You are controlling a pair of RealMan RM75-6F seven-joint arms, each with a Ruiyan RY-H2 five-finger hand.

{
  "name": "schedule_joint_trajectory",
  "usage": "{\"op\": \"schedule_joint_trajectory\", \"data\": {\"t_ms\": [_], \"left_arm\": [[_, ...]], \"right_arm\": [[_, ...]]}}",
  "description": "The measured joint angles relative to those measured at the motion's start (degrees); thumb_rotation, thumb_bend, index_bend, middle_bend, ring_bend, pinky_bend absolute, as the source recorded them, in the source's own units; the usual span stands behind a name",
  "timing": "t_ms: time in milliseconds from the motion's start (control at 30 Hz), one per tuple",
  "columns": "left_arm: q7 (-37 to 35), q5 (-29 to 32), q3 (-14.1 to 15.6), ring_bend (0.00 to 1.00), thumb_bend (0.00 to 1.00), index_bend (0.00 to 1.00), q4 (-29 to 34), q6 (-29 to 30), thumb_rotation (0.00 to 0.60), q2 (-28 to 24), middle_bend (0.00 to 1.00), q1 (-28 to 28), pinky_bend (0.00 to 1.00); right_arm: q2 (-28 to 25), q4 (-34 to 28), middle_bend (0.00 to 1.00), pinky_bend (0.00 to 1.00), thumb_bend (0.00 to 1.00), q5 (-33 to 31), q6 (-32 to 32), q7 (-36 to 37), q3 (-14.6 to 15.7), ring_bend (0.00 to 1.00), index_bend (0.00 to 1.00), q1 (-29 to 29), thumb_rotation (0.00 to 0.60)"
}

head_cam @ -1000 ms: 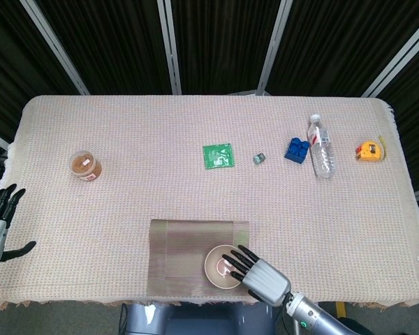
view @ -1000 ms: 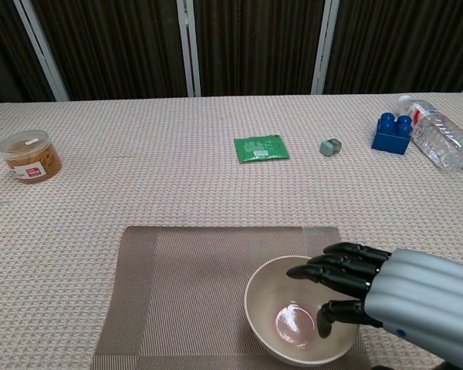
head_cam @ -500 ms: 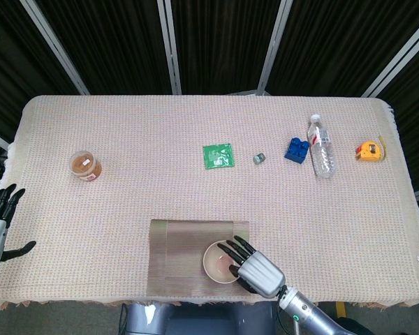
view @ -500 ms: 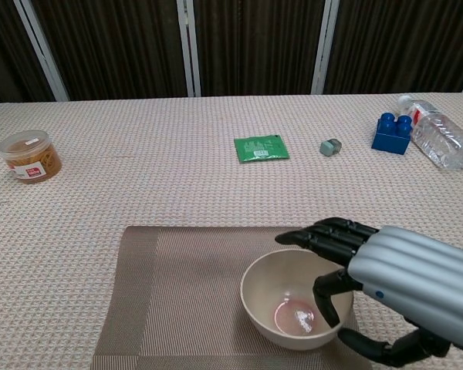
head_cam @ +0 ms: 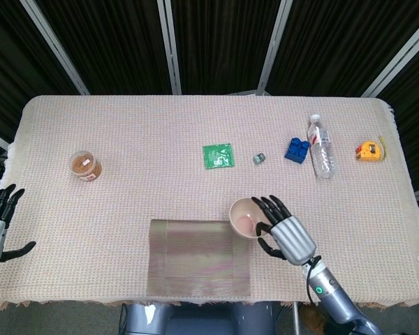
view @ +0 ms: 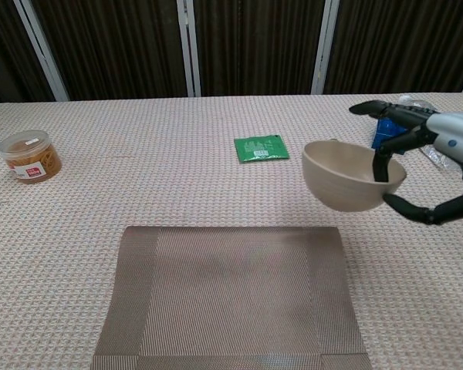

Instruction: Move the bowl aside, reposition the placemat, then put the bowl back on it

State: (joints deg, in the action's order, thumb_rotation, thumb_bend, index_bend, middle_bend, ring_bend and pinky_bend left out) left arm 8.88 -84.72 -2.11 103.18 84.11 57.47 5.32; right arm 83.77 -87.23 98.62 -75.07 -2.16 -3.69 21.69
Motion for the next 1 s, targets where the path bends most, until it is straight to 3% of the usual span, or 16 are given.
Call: {"op": "schedule_joint_trajectory", "data": {"t_ms": [267,600,667,700,767,833,1000], "left_arm": [[0.30,-0.10,0.10,0.00,0.07,0.00,0.16,-0.04,0.600,0.04,0.00,0.01,0.00],[0.57,0.71,-0.04,0.00,0.07,0.00,-0.08,-0.54,0.600,0.30,0.00,0.19,0.00],[0.51,0.84,-0.08,0.00,0.07,0.00,-0.15,-0.61,0.600,0.31,0.00,0.22,0.00],[0.49,0.93,-0.10,0.00,0.07,0.00,-0.20,-0.66,0.600,0.32,0.00,0.24,0.00],[0.47,1.07,-0.13,0.00,0.07,0.00,-0.35,-0.83,0.600,0.37,0.00,0.31,0.00],[0.47,1.15,-0.12,0.00,0.07,0.00,-0.43,-0.97,0.600,0.41,0.00,0.37,0.00],[0.22,0.60,0.04,0.00,0.07,0.00,-0.36,-0.91,0.600,0.38,0.00,0.37,0.00]], "right_arm": [[-0.36,7.06,0.01,0.00,0.39,-7.24,2.39,0.12,-2.88,0.00,0.69,0.53,0.600],[6.49,18.40,0.01,0.00,0.38,-13.06,7.03,-4.40,-3.44,0.00,0.69,1.88,0.600],[7.96,20.34,0.00,0.00,0.36,-13.93,7.33,-5.29,-3.52,0.00,0.56,2.01,0.600],[8.48,21.02,0.00,0.00,0.30,-14.25,7.39,-5.49,-3.53,0.00,0.41,2.03,0.600],[9.05,21.77,0.00,0.00,0.08,-14.68,7.33,-5.58,-3.42,0.00,0.06,1.99,0.600],[8.76,21.40,0.00,0.00,0.00,-14.63,7.40,-5.36,-3.16,0.00,0.00,1.81,0.600],[6.20,15.67,0.00,0.00,0.00,-15.03,5.86,-4.83,-3.14,0.00,0.00,0.62,0.600]]}}
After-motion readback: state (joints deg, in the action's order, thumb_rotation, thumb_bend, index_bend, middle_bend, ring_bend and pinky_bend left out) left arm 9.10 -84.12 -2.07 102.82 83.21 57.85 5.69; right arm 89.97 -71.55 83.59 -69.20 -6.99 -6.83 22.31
